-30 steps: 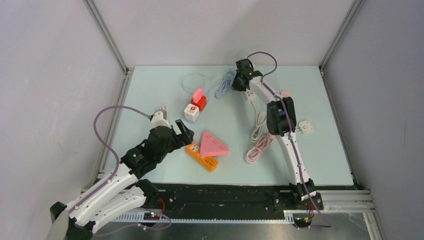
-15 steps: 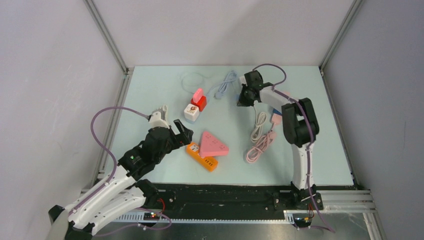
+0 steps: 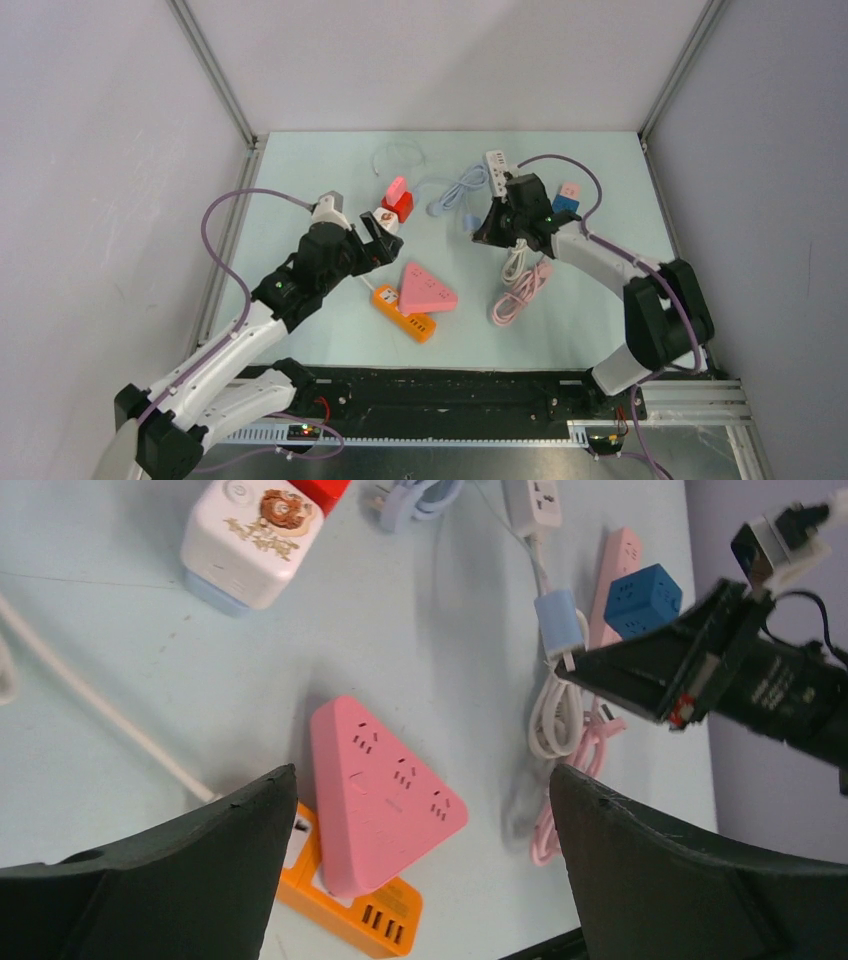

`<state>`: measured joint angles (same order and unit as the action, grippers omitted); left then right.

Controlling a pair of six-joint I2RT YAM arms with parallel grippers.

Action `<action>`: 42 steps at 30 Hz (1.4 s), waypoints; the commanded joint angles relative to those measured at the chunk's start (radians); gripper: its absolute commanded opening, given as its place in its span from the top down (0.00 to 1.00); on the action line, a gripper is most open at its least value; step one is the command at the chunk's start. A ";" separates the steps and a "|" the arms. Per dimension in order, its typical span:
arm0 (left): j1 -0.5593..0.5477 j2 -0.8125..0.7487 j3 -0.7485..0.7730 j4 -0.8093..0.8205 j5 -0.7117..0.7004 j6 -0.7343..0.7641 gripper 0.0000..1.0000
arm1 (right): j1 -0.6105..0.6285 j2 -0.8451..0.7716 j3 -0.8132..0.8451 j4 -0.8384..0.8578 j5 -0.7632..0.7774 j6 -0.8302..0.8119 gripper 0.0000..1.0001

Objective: Insert the plug
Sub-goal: Pick up the plug from the center of the board, then adjust the plug.

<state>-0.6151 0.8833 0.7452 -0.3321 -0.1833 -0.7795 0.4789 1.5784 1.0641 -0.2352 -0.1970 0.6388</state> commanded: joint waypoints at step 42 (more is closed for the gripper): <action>0.034 0.467 0.273 0.108 0.617 -0.209 0.19 | 0.398 -0.374 -0.144 0.068 0.209 -0.034 1.00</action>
<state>-0.5827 1.3251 0.9768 -0.2455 0.4191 -0.9508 0.8627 1.2228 0.9127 -0.2550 0.0181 0.6266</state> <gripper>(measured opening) 0.825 0.009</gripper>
